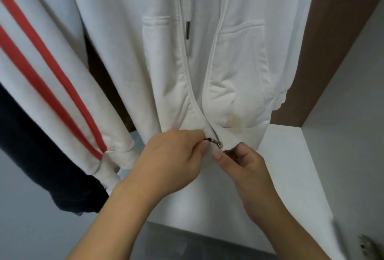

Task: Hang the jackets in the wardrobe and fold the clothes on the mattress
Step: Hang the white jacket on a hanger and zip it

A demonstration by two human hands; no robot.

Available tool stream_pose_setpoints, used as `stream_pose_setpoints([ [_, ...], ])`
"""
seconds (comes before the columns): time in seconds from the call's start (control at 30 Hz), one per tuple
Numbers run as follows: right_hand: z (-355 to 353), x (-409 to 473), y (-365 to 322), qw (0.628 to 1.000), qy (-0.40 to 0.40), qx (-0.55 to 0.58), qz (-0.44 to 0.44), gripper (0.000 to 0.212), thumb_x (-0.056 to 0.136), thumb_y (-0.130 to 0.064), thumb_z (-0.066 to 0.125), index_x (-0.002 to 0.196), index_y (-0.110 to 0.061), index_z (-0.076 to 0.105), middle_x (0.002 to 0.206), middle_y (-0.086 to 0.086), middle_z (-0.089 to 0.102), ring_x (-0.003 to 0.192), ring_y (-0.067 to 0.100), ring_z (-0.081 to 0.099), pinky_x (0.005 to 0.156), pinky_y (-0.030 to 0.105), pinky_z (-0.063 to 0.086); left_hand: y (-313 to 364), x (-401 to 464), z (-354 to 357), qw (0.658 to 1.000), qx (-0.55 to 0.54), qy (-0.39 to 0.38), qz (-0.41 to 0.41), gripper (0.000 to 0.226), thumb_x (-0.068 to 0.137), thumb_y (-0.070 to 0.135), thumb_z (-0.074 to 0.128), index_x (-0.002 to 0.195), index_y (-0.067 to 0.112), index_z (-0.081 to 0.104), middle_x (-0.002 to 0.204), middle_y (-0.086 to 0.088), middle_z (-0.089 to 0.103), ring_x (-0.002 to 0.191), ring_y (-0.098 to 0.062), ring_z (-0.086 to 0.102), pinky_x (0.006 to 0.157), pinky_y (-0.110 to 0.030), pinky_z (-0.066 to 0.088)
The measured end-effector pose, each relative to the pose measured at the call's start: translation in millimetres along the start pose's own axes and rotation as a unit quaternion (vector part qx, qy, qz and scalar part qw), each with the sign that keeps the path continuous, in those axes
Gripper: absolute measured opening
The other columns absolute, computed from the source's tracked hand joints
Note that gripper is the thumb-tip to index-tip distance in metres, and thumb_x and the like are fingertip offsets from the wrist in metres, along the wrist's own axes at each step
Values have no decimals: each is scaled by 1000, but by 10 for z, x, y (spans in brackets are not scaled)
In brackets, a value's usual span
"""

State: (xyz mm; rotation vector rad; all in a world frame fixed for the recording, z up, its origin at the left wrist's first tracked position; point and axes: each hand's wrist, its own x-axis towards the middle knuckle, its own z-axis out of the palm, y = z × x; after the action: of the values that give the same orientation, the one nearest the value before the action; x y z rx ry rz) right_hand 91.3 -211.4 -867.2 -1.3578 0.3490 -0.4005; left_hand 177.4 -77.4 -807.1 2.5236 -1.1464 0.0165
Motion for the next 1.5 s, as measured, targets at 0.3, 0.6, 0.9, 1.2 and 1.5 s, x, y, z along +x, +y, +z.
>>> stream_pose_setpoints([
  [0.3, 7, -20, 13, 981, 63, -138, -125, 27, 76, -35, 70, 65, -13, 62, 59, -1, 52, 55, 6, 39, 53, 16, 34, 82, 22, 120, 995, 15, 85, -42, 30, 97, 42, 37, 76, 24, 48, 68, 8, 53, 70, -17, 55, 63, -35, 45],
  [0.6, -108, -4, 97, 999, -5, -47, -6, 11, 90, -11, 64, 97, -16, 71, 74, -10, 72, 70, -3, 62, 68, 12, 47, 98, 70, 164, 976, -4, 189, -103, 28, 96, 36, 44, 73, 21, 50, 65, 8, 50, 62, -16, 44, 54, -33, 35],
  [0.9, -136, 20, 28, 999, 31, 17, -2, 12, 90, -3, 62, 95, -11, 68, 60, -18, 66, 58, -9, 59, 58, 5, 43, 197, 75, 250, 972, 19, 222, -79, 27, 97, 34, 45, 71, 25, 46, 63, 11, 46, 57, -10, 38, 47, -21, 26],
  [1.2, -247, 135, 201, 925, 199, -319, -56, 51, 75, -55, 76, 96, -19, 48, 99, -8, 44, 79, 18, 52, 65, 25, 43, 365, 18, 262, 980, 51, 183, -59, 26, 97, 38, 45, 75, 25, 45, 66, 9, 46, 59, -17, 48, 48, -29, 36],
  [1.5, -182, 78, 112, 827, 138, -453, -303, 25, 95, -36, 56, 74, -26, 47, 65, -11, 47, 58, 19, 48, 60, 33, 39, 521, 37, 110, 982, 131, 122, -53, 35, 100, 41, 27, 99, 25, 59, 98, 5, 64, 86, -22, 64, 62, -31, 42],
])
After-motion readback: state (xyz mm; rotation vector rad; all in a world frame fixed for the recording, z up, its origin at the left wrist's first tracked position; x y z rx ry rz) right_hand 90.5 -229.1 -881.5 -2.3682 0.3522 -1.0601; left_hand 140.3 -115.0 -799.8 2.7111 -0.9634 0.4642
